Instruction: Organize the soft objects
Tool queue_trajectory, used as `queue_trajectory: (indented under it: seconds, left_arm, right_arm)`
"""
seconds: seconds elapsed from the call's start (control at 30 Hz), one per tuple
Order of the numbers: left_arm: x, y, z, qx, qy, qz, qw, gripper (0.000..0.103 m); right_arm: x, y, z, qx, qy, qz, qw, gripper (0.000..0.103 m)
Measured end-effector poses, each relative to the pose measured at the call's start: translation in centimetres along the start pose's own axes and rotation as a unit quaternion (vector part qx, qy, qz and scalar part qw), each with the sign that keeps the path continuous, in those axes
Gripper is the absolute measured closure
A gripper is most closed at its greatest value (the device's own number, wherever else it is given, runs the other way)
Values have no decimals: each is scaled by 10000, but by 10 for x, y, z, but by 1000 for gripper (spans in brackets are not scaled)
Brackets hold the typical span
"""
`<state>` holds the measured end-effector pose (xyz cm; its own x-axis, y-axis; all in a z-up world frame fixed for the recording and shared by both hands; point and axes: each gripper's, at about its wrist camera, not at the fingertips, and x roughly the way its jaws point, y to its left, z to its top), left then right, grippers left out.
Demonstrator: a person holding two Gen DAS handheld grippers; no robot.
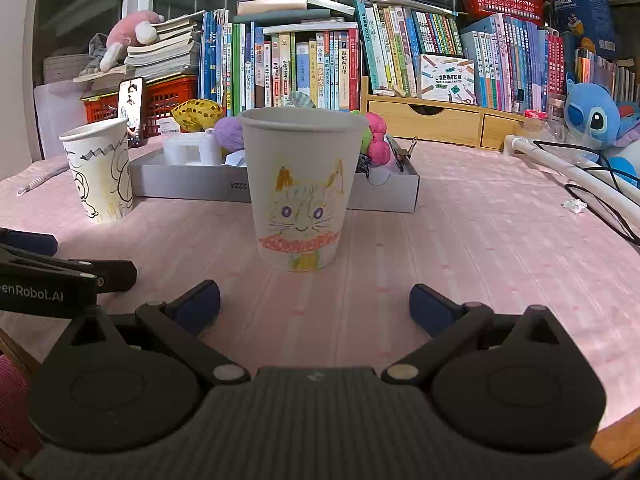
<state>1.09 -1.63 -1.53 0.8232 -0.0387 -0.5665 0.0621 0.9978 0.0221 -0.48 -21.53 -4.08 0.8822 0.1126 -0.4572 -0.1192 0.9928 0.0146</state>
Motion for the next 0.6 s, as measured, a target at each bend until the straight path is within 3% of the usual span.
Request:
queue_trajectory:
  seconds: [0.6]
  left_arm:
    - [-2,-1,2,9,-18,-7,10000,0]
  right_arm:
    - [0,0,0,2,0,-3,10000,0]
